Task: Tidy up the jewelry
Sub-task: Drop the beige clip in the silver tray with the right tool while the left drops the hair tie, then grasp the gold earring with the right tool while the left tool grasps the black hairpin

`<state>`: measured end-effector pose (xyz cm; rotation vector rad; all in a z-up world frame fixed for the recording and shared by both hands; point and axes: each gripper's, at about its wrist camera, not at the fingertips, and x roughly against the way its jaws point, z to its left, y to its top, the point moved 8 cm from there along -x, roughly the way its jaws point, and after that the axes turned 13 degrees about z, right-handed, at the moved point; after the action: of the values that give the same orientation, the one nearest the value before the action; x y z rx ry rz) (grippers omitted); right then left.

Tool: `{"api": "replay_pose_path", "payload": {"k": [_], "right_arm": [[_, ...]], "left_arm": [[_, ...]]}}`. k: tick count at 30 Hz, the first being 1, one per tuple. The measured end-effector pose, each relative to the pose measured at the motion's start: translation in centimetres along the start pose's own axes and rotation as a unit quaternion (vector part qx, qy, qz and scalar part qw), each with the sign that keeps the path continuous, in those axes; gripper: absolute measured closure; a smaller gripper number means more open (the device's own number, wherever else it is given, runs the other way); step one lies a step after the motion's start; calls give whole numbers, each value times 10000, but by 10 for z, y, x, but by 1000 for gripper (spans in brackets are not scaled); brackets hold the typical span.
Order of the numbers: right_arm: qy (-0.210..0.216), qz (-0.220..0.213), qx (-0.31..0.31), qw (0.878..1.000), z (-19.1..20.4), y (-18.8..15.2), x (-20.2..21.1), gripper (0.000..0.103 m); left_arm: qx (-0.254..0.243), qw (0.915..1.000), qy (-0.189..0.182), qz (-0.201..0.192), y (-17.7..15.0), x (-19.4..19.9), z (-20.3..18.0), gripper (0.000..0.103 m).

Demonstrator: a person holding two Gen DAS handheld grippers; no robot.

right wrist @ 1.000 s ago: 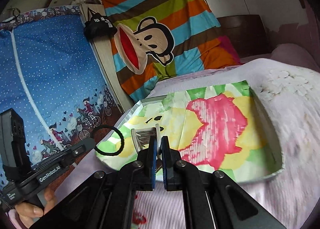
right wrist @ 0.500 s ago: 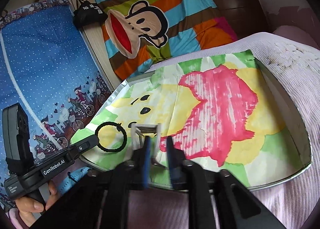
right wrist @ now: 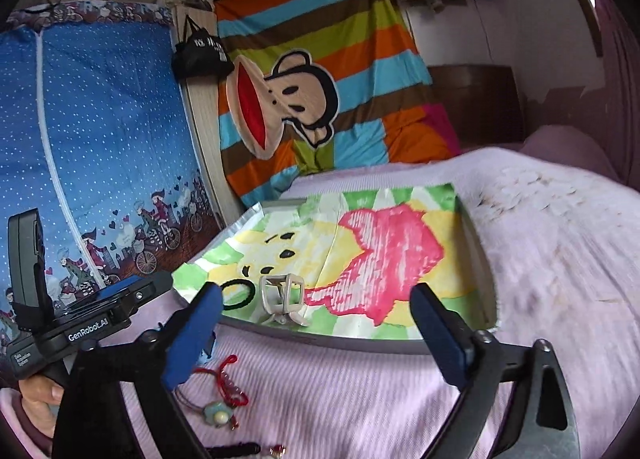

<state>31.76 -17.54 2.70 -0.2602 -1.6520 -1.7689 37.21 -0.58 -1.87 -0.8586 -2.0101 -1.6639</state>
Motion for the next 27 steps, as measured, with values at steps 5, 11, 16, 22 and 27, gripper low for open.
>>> {"api": "replay_pose_path", "payload": {"k": [5,11,16,22,27], "right_arm": [[-76,-224,18,9997,7,-11,41,0],[-149,-288,121,9994,17,-33,78,0],[-122,-237,152,9995,18,-52,98,0],[-42,110,78,9999,10,-77,98,0],[92,674,-214,9975,-3,-106,82,0]], "left_arm": [[-73,9986,-83,-521,-12,48,-11,11],[-120,9966,-273,-771,-37,97,-26,8],[-261,9955,-335,-850,-56,131,-36,8],[-500,9960,-423,-609,-80,143,-43,8],[-793,9959,-365,-233,-105,128,-51,8]]}}
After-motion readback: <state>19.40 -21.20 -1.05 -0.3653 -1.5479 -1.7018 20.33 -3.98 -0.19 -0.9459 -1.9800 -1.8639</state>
